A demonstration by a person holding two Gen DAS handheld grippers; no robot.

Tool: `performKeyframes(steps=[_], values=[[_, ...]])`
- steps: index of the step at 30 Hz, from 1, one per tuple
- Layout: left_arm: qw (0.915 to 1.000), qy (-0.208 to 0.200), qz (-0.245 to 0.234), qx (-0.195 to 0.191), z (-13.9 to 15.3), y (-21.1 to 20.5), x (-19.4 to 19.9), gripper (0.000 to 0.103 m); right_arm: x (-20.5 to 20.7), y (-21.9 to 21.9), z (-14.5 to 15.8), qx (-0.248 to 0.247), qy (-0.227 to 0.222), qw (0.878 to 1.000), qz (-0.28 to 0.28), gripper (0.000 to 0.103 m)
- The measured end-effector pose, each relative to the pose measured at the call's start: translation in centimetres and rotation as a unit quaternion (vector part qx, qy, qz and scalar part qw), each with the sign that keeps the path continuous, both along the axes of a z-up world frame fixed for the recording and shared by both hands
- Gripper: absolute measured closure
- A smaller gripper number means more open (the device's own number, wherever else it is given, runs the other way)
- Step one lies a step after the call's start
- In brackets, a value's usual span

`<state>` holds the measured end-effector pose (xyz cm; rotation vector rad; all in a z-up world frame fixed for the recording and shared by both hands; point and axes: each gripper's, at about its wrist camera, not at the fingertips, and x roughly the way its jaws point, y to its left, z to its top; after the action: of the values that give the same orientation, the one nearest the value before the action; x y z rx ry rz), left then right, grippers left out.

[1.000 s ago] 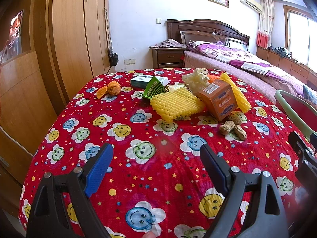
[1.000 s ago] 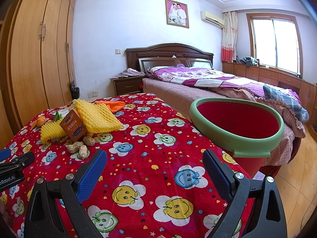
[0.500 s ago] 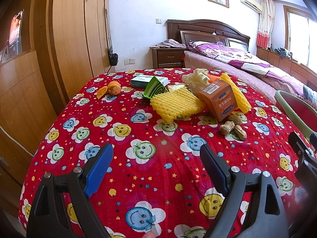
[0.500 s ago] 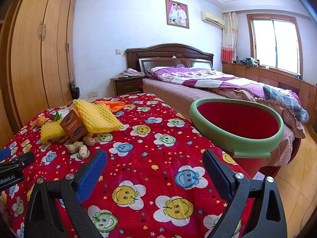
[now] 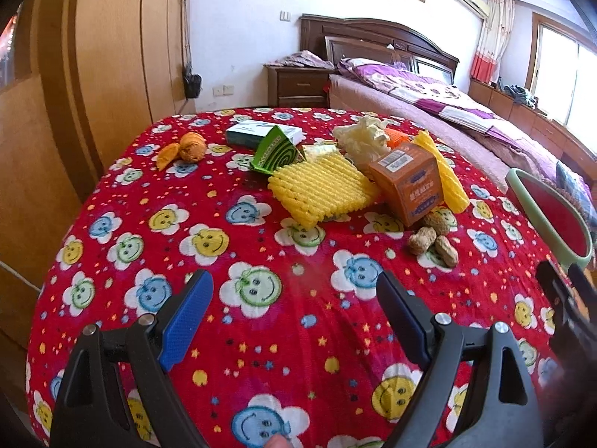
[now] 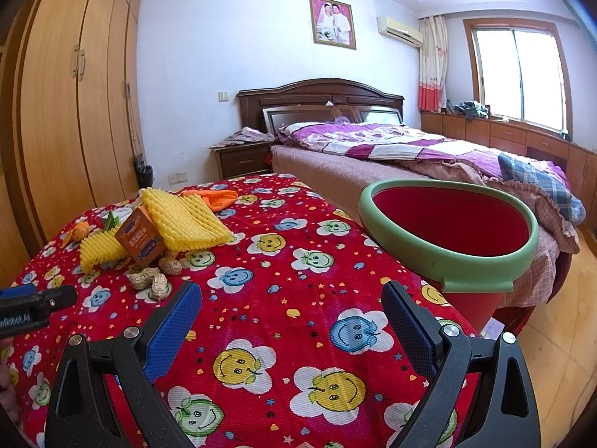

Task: Collect trash
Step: 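Reach the left tool to the yellow foam net and close on it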

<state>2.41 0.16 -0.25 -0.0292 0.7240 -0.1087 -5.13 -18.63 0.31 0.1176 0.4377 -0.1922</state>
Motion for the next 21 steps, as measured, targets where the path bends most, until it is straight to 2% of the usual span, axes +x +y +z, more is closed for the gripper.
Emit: performKeyframes(steps=[11,21], values=[[0.9997,0.019,-0.014,-0.009,1.9,-0.2,4.9,0.014,0.1,-0.3,-0.3,0.016,0.005,1.000,0.001,0.006],[0.9978,0.061,-0.019,-0.016,0.2,-0.7,8.8,0.018,0.2,-0.5,-0.5,0.024,0.006,1.000,0.004,0.006]])
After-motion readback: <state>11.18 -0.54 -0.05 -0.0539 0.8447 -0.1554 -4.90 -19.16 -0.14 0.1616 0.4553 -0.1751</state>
